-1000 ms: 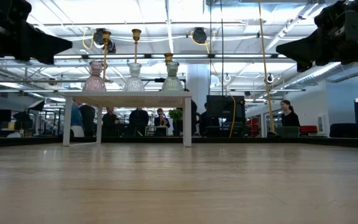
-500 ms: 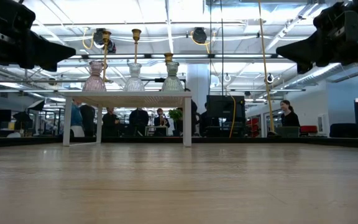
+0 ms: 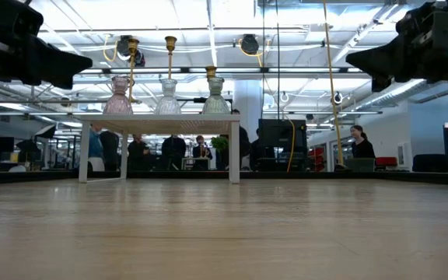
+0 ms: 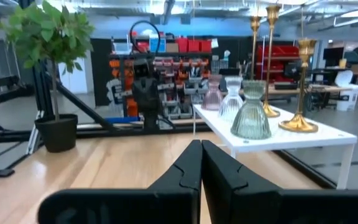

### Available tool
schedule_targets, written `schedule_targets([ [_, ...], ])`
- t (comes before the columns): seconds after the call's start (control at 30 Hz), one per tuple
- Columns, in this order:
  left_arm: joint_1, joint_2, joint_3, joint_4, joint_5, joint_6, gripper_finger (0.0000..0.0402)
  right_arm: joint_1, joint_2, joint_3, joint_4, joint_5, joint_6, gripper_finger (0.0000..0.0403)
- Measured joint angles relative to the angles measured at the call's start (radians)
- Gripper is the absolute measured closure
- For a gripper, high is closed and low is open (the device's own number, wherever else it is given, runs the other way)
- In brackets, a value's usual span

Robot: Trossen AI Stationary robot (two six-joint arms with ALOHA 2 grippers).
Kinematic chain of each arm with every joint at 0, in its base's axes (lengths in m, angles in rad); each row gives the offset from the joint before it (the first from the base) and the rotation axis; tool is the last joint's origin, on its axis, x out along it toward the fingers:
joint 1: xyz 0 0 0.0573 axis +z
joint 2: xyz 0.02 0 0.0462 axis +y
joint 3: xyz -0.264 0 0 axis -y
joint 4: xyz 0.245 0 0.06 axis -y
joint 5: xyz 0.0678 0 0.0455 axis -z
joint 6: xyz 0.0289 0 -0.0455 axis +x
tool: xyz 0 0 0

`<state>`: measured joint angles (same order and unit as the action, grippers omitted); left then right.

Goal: Pick & Place candle stick holders
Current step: Return to Home Position

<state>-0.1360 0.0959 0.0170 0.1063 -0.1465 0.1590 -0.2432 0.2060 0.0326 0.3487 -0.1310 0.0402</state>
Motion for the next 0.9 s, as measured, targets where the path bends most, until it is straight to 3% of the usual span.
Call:
schedule_targets([
  [0.23, 0.000, 0.000, 0.000, -0.003, 0.060, -0.002, 0.0399, 0.000, -0.001, -0.001, -0.001, 0.000, 0.000, 0.0403],
  [0.63, 0.000, 0.002, -0.001, -0.006, 0.051, -0.015, 0.0399, 0.000, 0.000, -0.003, -0.002, 0.000, 0.000, 0.0403],
  [0.9, 0.000, 0.002, -0.002, 0.001, 0.050, -0.007, 0.0370, 0.000, 0.000, -0.004, -0.002, 0.000, 0.000, 0.0403],
])
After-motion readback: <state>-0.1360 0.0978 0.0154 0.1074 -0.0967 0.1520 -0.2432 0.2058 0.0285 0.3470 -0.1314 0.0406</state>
